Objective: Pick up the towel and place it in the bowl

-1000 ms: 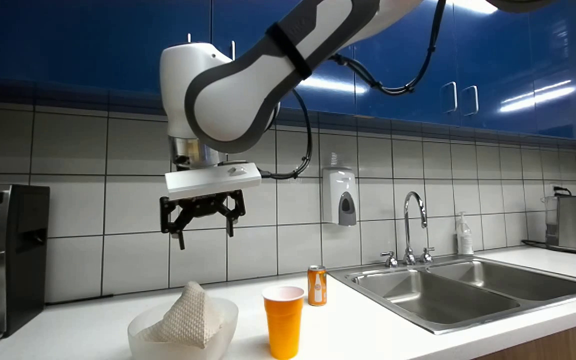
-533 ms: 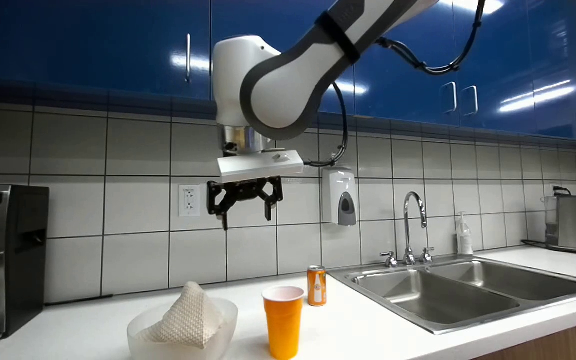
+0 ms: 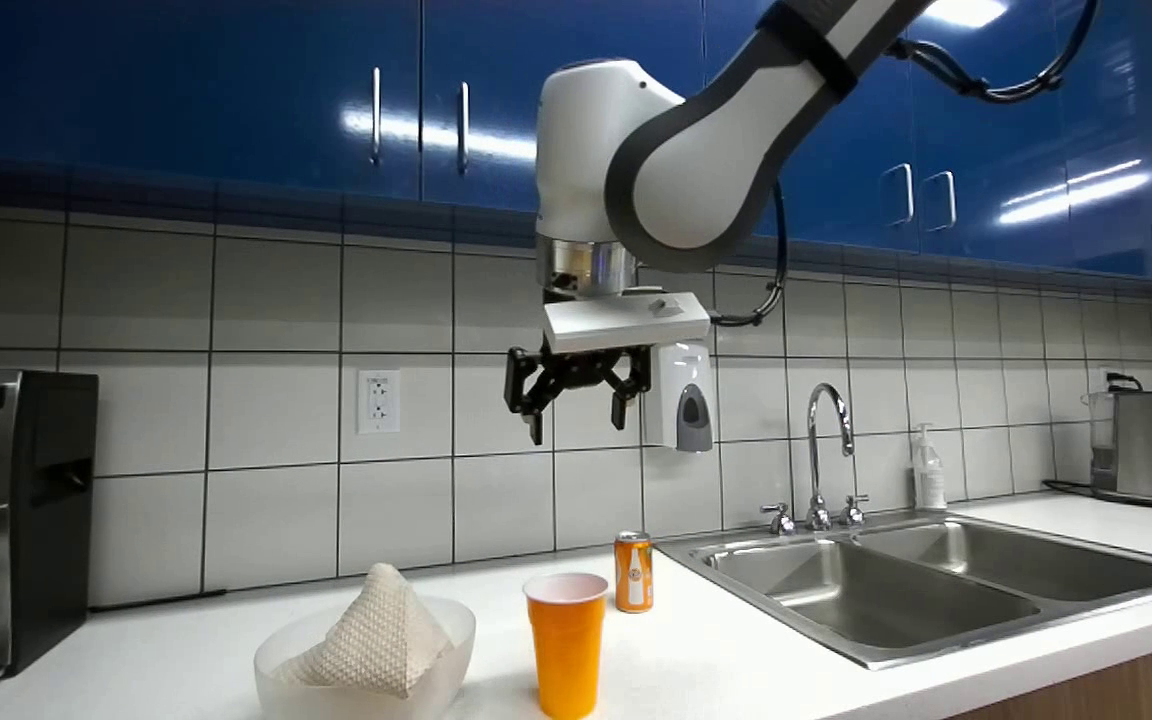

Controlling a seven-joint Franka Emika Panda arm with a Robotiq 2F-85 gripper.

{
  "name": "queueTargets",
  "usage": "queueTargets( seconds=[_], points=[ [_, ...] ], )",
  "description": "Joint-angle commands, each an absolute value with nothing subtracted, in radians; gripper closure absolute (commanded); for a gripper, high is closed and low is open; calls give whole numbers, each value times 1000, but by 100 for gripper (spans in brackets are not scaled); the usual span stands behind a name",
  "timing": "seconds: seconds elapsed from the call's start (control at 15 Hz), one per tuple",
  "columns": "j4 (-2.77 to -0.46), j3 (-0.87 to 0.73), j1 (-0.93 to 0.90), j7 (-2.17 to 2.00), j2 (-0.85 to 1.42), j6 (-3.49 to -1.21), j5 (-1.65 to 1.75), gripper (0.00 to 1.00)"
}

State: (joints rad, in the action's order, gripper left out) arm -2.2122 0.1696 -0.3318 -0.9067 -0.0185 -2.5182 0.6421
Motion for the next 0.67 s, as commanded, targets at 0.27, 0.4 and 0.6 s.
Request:
queueTargets(
  seconds=[0.27, 0.4, 0.6],
  points=[
    [-2477, 179, -212, -821, -265, -2645, 576, 0],
    [-2526, 172, -197, -750, -309, -2667, 505, 0],
    [-2498, 223, -152, -746, -273, -2652, 470, 0]
  ],
)
